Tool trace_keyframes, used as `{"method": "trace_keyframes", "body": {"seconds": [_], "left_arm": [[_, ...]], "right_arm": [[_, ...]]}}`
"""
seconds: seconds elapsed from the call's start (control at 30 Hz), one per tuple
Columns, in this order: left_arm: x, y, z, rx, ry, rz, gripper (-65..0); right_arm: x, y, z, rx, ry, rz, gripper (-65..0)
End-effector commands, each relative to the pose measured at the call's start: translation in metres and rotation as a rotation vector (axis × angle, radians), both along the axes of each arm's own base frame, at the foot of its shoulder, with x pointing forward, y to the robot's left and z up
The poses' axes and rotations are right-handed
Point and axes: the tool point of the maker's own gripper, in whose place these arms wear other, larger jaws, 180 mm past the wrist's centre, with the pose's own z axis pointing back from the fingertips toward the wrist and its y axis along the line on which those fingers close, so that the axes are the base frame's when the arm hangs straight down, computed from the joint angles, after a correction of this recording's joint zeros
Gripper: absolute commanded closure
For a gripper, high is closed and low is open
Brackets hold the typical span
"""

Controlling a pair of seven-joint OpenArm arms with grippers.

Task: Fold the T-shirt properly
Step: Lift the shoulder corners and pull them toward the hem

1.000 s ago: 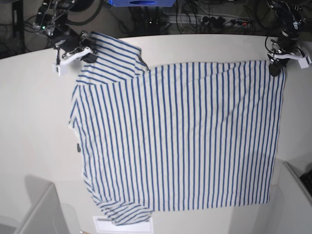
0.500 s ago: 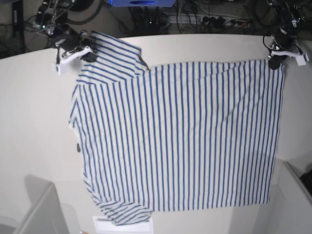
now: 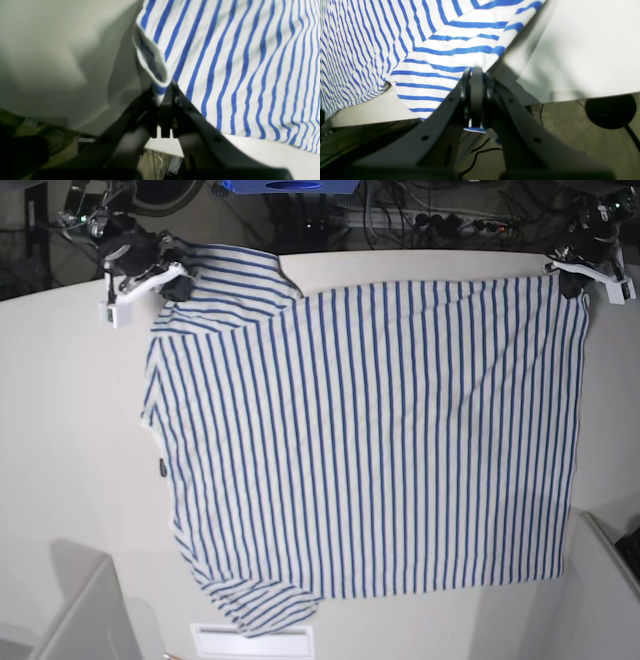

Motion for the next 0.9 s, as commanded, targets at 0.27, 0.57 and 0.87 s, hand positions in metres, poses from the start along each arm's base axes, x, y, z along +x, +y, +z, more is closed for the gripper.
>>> {"method": "trace_keyframes", "body": {"seconds": [0.27, 0.57, 0.87], "left_arm": [[0.027, -0.009, 0.049, 0.108, -0.102, -0.090, 0.0], [0.056, -0.015, 0.055, 0.080, -0.097, -0.113, 0.0], [0.092, -0.008, 0.066, 0.103, -0.105, -0.076, 0.0]], "right_arm": [[0.026, 0.011, 0.038, 0.138, -0.151, 0.010, 0.0], [0.068, 0.010, 0.064, 0.148, -0.276, 0.018, 0.0], [0.108, 0.015, 0.089, 0.156, -0.347, 0.068, 0.0]]}}
